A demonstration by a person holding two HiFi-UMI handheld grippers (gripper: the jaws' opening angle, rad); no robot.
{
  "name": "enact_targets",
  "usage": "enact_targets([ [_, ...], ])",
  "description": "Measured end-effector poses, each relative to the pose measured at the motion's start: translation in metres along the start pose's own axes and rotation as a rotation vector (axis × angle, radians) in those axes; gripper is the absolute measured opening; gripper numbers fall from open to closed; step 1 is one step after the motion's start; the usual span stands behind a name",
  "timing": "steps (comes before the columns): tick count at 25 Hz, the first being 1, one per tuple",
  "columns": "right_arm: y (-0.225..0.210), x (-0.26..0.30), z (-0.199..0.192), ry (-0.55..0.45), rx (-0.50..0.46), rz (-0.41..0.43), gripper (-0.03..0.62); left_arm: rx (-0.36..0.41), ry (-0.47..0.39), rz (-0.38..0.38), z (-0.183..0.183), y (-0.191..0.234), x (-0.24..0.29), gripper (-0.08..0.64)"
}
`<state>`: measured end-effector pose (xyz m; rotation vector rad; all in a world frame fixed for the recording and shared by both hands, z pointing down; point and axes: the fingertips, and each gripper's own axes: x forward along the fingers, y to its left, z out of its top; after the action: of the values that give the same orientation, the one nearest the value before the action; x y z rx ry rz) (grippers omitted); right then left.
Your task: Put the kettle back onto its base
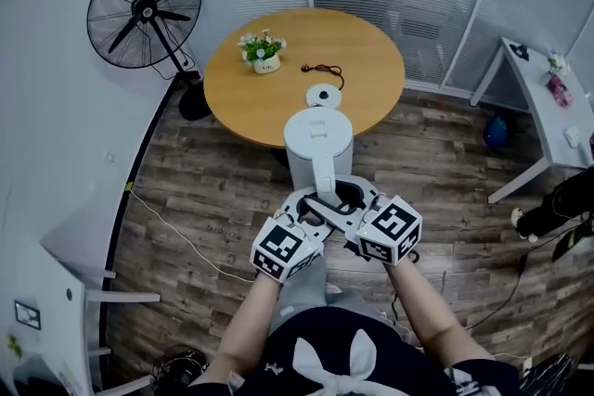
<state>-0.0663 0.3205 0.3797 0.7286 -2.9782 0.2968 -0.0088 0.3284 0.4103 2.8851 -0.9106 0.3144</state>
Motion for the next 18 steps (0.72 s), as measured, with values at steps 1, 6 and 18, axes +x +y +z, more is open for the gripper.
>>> enact_targets([
  [1,-0.009,0.006,0.000,0.004,0.003,-0.003,0.184,-0.002,0.002,-0.005,0.000,0.009,0.005,0.184],
  [6,-0.058,0.032,0.002,0.026,0.019,-0.022,0.184,-0.009,0.013,-0.038,0.000,0.052,0.037,0.187],
  [18,-0.168,0.102,0.018,0.031,0.054,-0.065,0.184,-0.015,0.028,-0.095,0.008,0.162,0.101,0.189],
])
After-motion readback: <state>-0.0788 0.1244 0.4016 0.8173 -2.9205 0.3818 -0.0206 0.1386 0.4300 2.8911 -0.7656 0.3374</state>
